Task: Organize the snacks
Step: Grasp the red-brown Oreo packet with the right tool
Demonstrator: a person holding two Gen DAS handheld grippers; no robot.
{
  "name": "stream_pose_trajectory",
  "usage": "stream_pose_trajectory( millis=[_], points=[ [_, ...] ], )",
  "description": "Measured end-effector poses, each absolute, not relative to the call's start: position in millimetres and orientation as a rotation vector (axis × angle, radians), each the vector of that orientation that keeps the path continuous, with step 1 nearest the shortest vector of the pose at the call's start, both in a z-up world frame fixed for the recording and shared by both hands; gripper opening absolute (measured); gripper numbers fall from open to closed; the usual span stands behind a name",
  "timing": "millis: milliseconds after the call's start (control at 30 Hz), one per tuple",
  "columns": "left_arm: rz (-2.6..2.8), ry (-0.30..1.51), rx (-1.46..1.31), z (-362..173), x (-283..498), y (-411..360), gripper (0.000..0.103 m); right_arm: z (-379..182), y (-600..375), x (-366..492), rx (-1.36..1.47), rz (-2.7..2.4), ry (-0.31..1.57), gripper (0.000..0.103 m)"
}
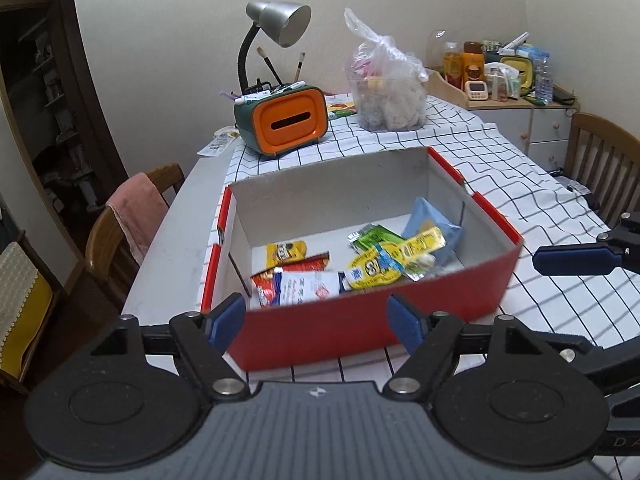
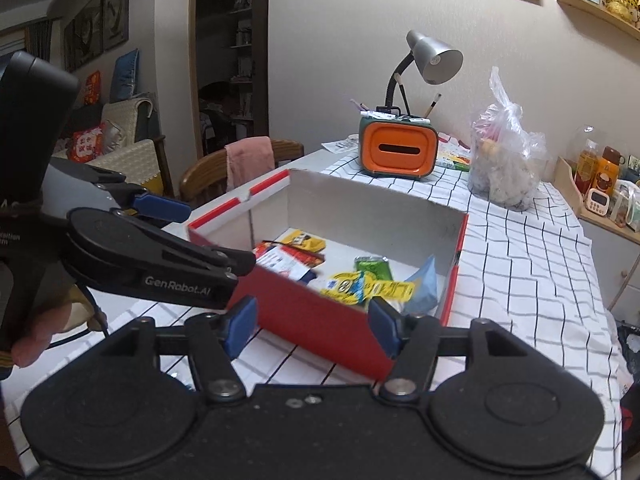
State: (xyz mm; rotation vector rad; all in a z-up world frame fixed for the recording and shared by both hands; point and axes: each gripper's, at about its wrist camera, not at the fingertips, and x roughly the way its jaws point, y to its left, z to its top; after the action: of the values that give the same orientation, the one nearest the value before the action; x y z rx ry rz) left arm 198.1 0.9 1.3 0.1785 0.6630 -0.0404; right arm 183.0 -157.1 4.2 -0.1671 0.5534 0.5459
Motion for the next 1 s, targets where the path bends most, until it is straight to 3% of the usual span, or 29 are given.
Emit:
stream_pose_trajectory(
  millis=[133, 367, 433, 1000],
  points=[
    [-0.047, 0.659, 0.169, -1.5, 177.9, 5.7, 0.082, 0.7, -160.2, 163.8, -0.151, 0.545, 0.55, 0.083],
    [-0.082, 0.658, 0.142, -7.6, 148.3, 19.0, 0.091, -4.2, -167.7, 134.4, -0.129, 0.573, 0.562, 0.09],
    [-0.096, 0.663, 0.134, -11.5, 142.4, 22.7, 0.092, -7.8, -167.9, 128.2, -0.13, 0.583, 0.572, 0.103],
    [-0.199, 0.739, -0.037, -34.4, 94.8, 81.1, 0.096, -37.4, -158.1, 61.1, -0.166, 0.738, 0.645, 0.103]
  ],
)
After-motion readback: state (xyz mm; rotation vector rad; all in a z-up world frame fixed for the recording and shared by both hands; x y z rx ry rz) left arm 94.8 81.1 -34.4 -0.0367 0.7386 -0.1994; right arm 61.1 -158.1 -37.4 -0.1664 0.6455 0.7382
